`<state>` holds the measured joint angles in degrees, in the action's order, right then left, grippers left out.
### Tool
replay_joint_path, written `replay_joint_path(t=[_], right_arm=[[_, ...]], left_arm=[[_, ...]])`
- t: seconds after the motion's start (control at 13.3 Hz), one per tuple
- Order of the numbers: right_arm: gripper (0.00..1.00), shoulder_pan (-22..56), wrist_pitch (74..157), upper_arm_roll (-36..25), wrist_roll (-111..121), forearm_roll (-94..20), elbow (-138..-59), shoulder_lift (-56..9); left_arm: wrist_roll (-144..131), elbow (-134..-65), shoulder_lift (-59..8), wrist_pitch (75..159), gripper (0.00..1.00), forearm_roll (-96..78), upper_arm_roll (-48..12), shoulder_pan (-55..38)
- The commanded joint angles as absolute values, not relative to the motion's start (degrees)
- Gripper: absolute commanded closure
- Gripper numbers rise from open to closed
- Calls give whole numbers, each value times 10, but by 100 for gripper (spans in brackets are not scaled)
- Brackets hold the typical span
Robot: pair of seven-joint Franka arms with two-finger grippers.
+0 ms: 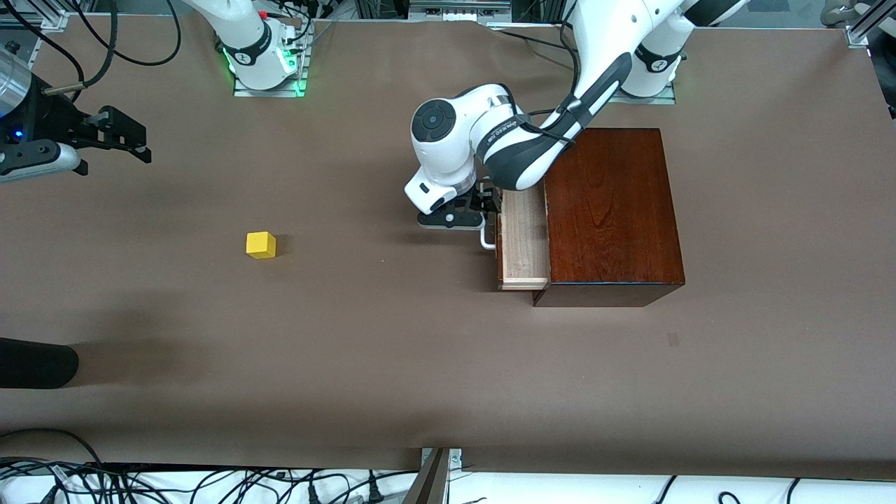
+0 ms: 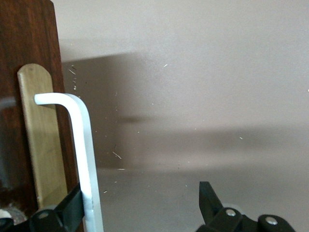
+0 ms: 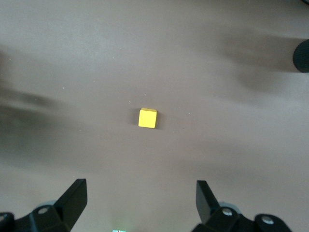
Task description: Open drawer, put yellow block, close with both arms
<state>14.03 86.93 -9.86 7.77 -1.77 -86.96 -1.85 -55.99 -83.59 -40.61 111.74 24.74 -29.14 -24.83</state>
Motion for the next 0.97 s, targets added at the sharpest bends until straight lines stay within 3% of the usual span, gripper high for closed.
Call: replay_joint_path(t=[0.0,0.38,0.67,0.9], right_arm=[[0,133,867,-97,83,-24,-859,-23],[0,132,877,-97,80,-26,-859,-30],[0,132,875,-96,88,-12,-862,-104],[0,128,875,-96,78,-17,-875,-140]], left_arm=[[-551,-791,-415,1112,0,254,-293,-252],[-540,-756,-387,998,0,254,-294,-250],[-462,-721,-353,895,0,251,-296,-227],[-452,-721,-303,870,0,250,-296,-171]])
